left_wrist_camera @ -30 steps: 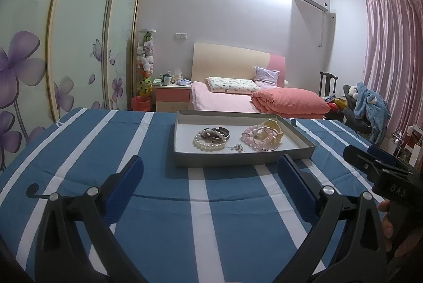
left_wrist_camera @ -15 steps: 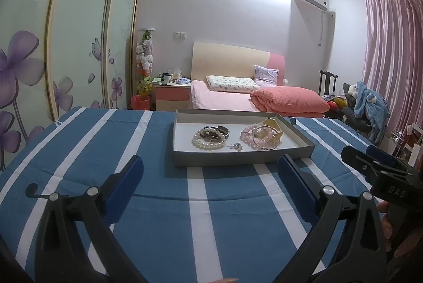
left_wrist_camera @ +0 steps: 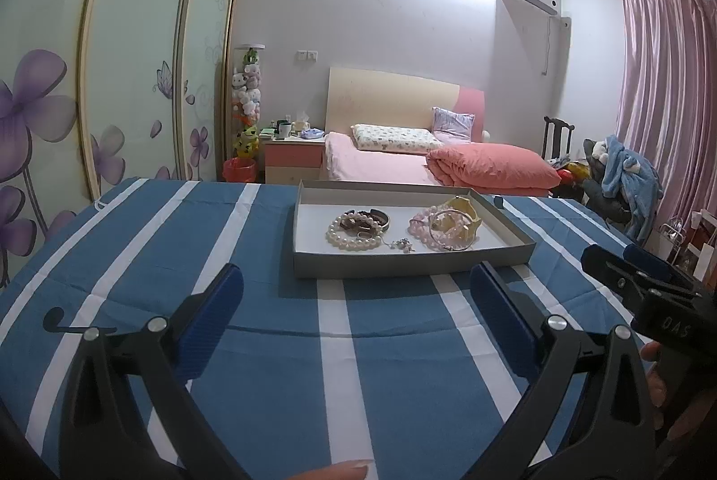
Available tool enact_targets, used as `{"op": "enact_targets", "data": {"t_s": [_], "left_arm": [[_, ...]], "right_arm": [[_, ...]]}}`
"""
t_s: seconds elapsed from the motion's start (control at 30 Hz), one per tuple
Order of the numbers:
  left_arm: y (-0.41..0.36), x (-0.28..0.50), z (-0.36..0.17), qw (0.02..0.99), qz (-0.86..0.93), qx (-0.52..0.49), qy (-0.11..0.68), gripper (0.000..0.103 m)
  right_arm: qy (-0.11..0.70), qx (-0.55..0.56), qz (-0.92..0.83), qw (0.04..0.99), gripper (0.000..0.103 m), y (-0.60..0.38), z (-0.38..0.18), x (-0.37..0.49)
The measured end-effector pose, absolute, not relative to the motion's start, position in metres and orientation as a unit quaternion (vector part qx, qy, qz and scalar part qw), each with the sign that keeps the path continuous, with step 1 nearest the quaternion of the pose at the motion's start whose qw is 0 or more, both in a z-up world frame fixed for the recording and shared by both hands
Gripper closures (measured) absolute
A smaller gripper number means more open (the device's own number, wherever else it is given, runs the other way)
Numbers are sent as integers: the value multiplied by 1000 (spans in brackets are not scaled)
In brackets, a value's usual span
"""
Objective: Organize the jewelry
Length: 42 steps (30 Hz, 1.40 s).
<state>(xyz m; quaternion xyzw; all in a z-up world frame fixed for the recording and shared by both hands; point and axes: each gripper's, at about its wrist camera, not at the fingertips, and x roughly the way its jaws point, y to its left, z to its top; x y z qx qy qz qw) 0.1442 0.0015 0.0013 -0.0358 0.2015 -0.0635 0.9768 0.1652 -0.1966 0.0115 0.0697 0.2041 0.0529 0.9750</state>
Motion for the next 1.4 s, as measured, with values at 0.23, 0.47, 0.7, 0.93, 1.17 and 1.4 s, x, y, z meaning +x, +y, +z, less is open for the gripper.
{"op": "enact_targets", "data": {"t_s": [0.23,0.47,0.7,0.93,1.17,1.4], "left_arm": [[1,144,2,977,-62,-36,203,4],[2,145,0,976,-62,-36,204,4],[2,145,-1,976,-59,-35,205,4],[2,143,-1,977,-59,-34,204,4],[2,144,0,976,-59,-35,204,4],[2,143,0,976,-59,-34,205,4]], "right_arm": [[205,68,54,975,2,-196,11,165],[205,69,54,975,2,-196,11,164],[203,69,56,975,2,-196,13,163],[203,69,56,975,2,-196,14,163],[204,69,56,975,2,-197,14,162],[203,69,56,975,2,-197,13,162]]}}
